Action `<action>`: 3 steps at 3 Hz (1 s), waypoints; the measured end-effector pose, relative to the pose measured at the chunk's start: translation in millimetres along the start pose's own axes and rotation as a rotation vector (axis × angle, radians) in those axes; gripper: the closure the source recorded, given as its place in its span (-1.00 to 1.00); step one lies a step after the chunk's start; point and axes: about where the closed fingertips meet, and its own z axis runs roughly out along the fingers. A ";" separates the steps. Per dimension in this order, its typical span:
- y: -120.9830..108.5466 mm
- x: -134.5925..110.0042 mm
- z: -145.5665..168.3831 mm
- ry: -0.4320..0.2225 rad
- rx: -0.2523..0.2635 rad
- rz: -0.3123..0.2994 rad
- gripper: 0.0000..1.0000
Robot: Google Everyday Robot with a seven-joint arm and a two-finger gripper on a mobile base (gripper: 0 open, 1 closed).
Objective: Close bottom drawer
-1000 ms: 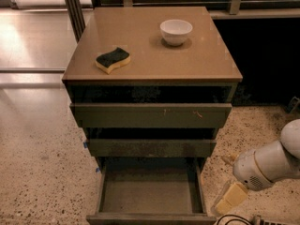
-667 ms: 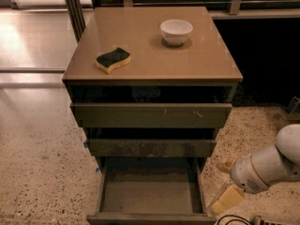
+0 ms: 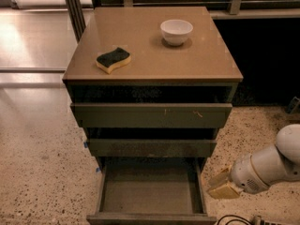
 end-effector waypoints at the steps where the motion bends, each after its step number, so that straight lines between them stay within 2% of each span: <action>1: 4.6 8.8 27.1 -0.005 -0.009 0.028 0.72; 2: 11.1 33.2 95.5 0.006 -0.032 0.090 1.00; 3: 13.4 52.5 150.1 0.026 -0.014 0.136 1.00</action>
Offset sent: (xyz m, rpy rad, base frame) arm -0.0304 0.0657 -0.1824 0.0062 0.1102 -0.1417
